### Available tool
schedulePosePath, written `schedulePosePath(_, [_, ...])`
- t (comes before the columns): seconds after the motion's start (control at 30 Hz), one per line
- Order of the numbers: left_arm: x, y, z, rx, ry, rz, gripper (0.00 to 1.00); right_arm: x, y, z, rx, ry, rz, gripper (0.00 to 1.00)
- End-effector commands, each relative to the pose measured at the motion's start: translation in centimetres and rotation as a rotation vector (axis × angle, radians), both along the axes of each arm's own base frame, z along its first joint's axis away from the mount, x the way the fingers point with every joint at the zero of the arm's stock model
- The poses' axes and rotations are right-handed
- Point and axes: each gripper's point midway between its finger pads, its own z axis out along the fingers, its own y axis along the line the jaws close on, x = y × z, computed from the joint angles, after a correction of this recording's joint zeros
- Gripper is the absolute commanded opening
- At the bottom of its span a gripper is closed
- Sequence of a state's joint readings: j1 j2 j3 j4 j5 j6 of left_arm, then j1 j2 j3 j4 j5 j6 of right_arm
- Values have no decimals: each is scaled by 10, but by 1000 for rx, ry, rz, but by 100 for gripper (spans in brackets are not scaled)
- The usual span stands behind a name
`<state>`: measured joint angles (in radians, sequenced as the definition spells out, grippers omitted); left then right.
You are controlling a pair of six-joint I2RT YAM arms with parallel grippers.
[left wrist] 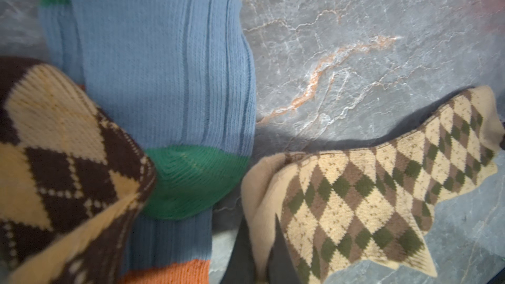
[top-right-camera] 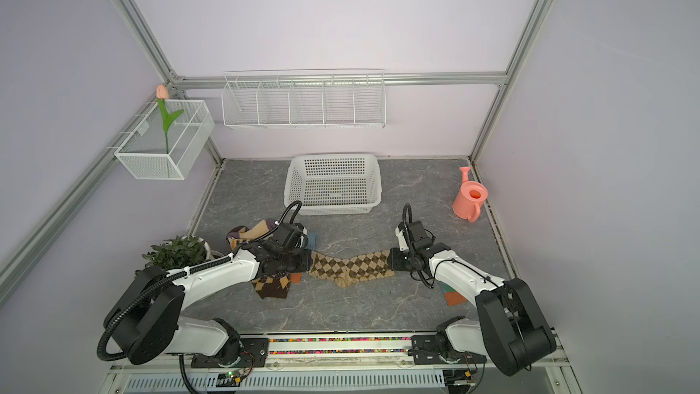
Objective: Place the socks together as a pair
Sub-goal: Pick up a pair of socks from the center of the board.
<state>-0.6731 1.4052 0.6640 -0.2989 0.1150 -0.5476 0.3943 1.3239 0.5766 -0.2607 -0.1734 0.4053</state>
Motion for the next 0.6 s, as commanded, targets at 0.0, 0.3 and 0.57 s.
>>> schedulePosePath(0.0, [1, -5, 0, -37, 3, 9, 0, 5, 16, 5, 99, -14, 15, 30])
schedulePosePath(0.3, [1, -2, 1, -36, -7, 20, 0, 1, 15, 42, 113, -87, 24, 7])
schedulePosePath(0.57, [4, -1, 3, -28, -22, 26, 0, -28, 33, 95, 251, -133, 85, 7])
